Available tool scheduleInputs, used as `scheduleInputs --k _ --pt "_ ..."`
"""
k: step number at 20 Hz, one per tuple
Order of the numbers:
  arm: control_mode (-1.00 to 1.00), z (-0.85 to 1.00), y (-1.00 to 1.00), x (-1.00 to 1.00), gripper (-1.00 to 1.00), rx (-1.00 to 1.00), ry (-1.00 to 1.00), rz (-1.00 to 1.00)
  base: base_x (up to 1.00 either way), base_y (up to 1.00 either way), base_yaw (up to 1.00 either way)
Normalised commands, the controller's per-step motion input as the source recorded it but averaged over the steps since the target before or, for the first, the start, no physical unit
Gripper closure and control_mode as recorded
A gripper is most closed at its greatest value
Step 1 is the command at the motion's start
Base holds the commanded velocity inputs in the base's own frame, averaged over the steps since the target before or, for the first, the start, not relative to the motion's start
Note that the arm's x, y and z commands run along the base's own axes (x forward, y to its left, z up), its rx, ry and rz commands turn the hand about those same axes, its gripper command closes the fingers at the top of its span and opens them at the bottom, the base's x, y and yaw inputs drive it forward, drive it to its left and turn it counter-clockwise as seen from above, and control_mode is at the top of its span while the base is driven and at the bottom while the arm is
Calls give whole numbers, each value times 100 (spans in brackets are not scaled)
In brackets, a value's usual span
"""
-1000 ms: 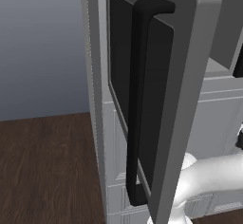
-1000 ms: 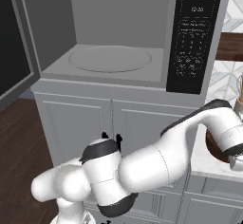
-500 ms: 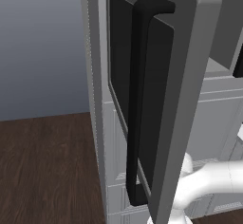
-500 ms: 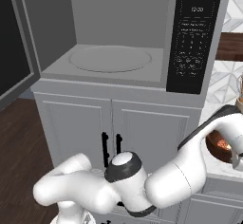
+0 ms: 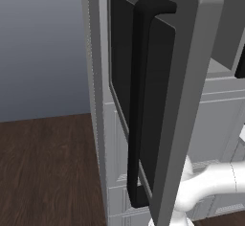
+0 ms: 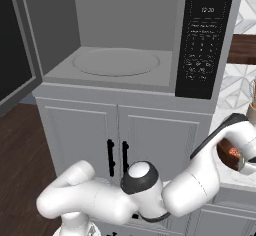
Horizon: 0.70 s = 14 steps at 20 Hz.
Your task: Open the microwave, place the bowl with waffle inside the microwave, then close the microwave door and turn it on.
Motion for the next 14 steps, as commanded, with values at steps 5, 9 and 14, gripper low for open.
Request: scheduleInputs --k 5,9,14 --pt "-100 -55 -1 50 -100 0 0 -22 0 0 0" --pt "-100 -51 -8 53 -100 0 0 -24 0 0 0" --pt "-100 -47 -11 13 -100 0 0 -20 0 0 0"
